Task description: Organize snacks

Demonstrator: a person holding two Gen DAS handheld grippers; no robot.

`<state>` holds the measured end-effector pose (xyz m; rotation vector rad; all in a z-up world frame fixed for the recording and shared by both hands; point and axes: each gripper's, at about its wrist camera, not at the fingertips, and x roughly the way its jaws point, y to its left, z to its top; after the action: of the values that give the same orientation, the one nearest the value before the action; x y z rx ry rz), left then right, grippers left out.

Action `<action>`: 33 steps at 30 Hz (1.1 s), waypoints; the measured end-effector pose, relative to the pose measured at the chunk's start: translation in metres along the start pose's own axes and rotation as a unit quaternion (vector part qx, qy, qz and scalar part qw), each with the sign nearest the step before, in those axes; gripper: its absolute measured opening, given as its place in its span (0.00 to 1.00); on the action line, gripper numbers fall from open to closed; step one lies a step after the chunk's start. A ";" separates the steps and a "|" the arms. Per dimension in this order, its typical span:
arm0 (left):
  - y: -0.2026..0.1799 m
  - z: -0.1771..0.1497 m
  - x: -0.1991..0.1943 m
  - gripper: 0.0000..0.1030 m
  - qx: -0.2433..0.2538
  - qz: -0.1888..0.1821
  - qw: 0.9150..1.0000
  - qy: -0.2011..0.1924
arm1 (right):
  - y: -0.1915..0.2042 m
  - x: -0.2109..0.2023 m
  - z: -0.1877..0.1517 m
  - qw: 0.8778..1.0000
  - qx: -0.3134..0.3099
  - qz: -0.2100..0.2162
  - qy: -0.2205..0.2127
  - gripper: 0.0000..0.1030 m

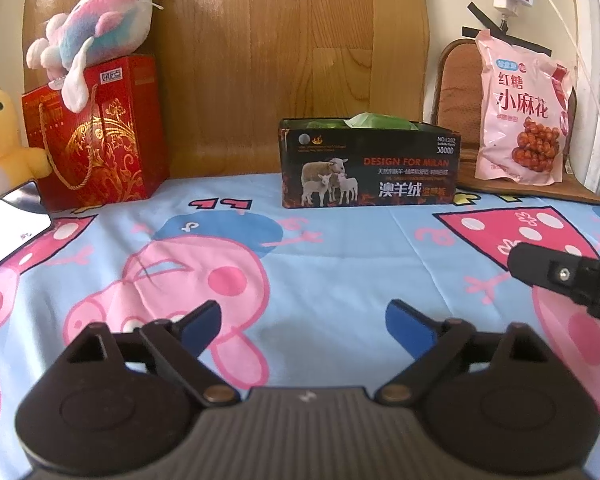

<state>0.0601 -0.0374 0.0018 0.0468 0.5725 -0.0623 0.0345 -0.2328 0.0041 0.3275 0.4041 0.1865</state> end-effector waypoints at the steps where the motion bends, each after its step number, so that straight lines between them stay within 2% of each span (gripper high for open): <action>1: 0.000 0.000 0.000 0.93 0.000 0.004 1.000 -0.002 | 0.000 0.000 0.000 1.000 0.001 -0.001 0.000 0.75; 4: 0.000 0.000 -0.001 1.00 -0.003 0.012 1.000 -0.007 | 0.000 0.000 0.000 1.000 0.003 -0.002 -0.001 0.75; 14: 0.000 -0.002 -0.007 1.00 -0.011 0.024 0.999 -0.023 | -0.001 0.000 0.000 1.000 0.003 -0.002 0.000 0.75; 19: 0.006 -0.002 -0.009 1.00 -0.026 0.013 0.999 -0.030 | -0.001 0.000 0.000 1.000 0.004 -0.002 0.000 0.76; 26: 0.004 0.001 -0.001 1.00 -0.027 0.043 0.999 -0.001 | 0.000 0.000 -0.001 1.000 0.006 -0.005 -0.001 0.77; 33: 0.004 0.001 0.002 1.00 -0.021 0.065 0.998 0.009 | 0.000 0.000 -0.001 1.000 0.008 -0.005 0.000 0.78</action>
<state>0.0629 -0.0338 0.0018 0.0436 0.5870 0.0763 0.0339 -0.2325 0.0031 0.3410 0.4070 0.1732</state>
